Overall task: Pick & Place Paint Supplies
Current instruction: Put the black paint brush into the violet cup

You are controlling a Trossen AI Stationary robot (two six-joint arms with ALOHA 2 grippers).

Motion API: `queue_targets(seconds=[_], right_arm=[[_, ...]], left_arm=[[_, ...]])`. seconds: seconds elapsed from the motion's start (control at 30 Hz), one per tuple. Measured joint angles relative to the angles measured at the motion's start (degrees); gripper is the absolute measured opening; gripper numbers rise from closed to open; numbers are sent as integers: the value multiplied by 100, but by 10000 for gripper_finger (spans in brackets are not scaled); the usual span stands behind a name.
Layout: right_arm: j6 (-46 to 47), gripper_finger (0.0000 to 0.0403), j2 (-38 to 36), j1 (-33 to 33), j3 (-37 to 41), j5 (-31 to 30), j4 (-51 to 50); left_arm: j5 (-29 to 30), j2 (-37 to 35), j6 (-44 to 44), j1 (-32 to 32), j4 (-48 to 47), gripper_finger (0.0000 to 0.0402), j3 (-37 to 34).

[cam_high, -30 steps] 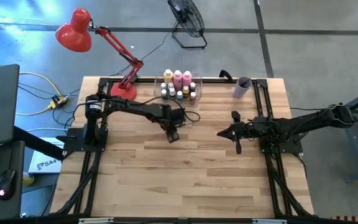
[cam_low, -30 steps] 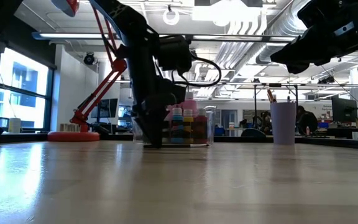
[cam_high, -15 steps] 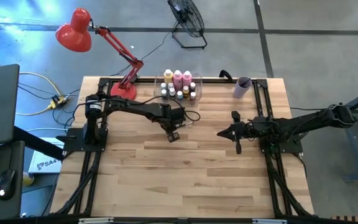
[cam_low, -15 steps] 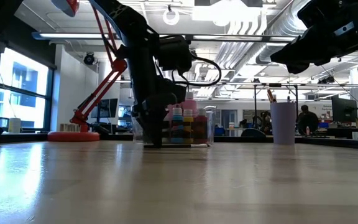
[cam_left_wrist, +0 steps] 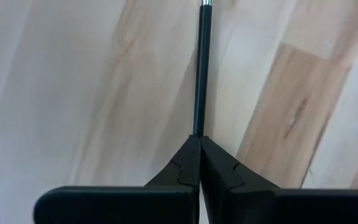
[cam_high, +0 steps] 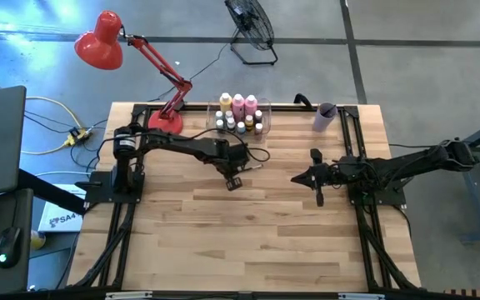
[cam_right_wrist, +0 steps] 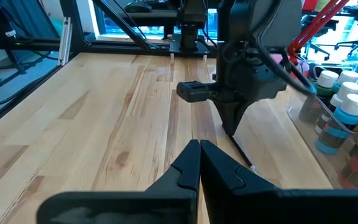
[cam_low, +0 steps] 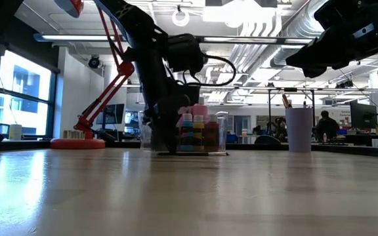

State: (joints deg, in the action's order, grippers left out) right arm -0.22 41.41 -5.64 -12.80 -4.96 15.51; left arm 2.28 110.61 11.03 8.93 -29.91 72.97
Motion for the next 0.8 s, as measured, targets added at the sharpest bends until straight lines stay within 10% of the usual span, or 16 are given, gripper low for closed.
queue_targets(seconds=[0.47,0.8], right_arm=[[-1,2,0,0,0,20,-19],[-1,2,-121,1,0,-2,-163]], left_arm=[[-22,-234,-47,-7,75,1,11],[-632,-197,-776,-11,1925,11,22]])
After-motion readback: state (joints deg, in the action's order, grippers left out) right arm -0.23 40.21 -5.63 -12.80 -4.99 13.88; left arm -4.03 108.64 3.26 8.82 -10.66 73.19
